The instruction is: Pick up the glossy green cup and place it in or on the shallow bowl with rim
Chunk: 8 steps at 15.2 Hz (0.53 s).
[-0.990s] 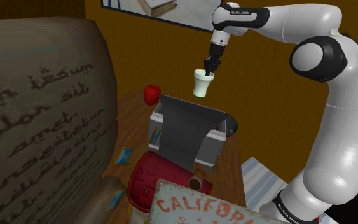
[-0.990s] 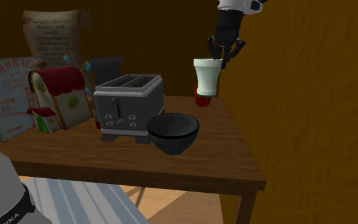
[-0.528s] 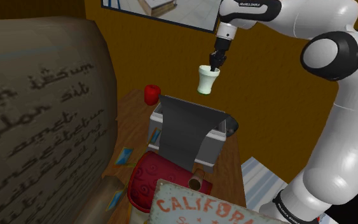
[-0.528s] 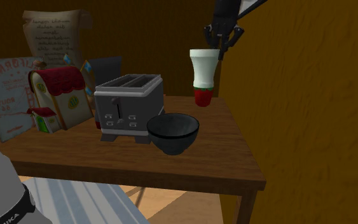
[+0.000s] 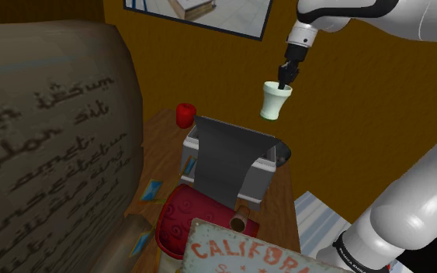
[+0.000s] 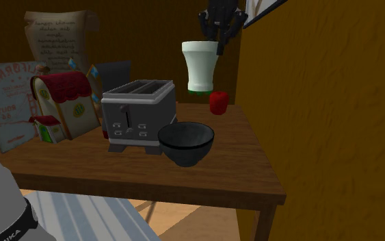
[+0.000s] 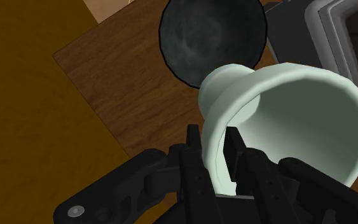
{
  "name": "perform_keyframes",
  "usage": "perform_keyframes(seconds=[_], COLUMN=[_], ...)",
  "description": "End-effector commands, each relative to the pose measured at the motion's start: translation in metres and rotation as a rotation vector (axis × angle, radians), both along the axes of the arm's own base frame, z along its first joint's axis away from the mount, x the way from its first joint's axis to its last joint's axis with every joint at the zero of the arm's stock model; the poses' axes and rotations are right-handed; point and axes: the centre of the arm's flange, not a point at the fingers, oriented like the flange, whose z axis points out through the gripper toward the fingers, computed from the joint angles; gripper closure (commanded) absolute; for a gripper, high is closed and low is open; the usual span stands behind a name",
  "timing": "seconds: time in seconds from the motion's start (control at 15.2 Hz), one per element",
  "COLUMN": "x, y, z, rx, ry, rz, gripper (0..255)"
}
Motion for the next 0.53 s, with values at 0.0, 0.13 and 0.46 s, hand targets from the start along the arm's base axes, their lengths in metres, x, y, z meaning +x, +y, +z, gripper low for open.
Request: perform_keyframes(seconds=[0.0, 0.13, 0.46], x=[-0.024, -0.05, -0.074], y=[-0.003, -0.005, -0.006], z=[0.006, 0.013, 0.004], rx=[0.0, 0.0, 0.0], ry=[0.0, 0.0, 0.0], rz=[0.001, 0.001, 0.001], gripper=[255, 255, 255])
